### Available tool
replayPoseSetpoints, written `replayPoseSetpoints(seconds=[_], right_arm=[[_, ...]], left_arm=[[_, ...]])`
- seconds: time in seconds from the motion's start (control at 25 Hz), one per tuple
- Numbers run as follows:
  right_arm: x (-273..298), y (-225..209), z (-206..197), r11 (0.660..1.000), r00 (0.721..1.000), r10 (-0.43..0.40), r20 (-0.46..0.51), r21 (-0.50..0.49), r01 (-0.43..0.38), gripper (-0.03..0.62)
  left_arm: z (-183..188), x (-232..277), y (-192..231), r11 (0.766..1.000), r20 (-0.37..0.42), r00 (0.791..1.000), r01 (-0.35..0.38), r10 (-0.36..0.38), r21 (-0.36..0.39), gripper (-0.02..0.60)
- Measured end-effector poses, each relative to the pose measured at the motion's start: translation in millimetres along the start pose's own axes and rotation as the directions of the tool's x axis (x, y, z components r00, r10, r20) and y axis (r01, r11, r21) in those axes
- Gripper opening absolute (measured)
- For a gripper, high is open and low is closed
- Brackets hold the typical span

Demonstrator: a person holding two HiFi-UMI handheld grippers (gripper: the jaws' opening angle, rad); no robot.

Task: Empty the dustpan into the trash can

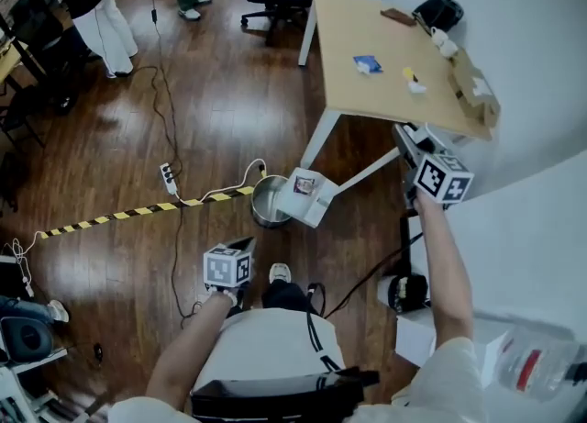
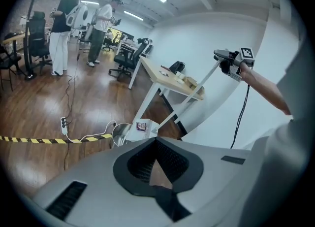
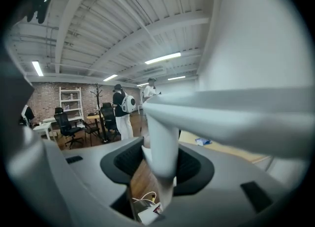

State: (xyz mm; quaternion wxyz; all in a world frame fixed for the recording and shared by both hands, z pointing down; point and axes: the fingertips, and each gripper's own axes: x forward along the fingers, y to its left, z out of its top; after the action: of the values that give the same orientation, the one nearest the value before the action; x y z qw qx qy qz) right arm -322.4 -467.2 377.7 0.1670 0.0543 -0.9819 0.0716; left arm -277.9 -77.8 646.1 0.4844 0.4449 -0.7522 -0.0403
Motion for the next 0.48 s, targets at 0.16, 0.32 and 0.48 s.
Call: replayPoseSetpoints(seconds=[0.16, 0.32, 0.48], right_arm=[[28.9, 3.6, -2.3, 0.997, 0.996, 0.074, -0.041, -0.018, -0.075, 0.184], [46.3, 5.5, 2.2, 0.984, 0.986, 0.156, -0.053, -0.075, -0.160, 0.183], [55.7, -1.4, 12.8, 0.978, 0.983, 0.184, -0.020, -0.098, -0.185, 0.181]], left_arm=[[4.5, 5.3, 5.0, 0.998, 0.022, 0.999, -0.038, 0.039, -0.056, -0.003], [8.4, 12.4, 4.4, 0.991, 0.046, 0.997, -0.063, 0.069, -0.116, -0.003], [2.7, 23.3, 2.1, 0.983, 0.053, 0.995, -0.077, 0.087, -0.165, -0.003]])
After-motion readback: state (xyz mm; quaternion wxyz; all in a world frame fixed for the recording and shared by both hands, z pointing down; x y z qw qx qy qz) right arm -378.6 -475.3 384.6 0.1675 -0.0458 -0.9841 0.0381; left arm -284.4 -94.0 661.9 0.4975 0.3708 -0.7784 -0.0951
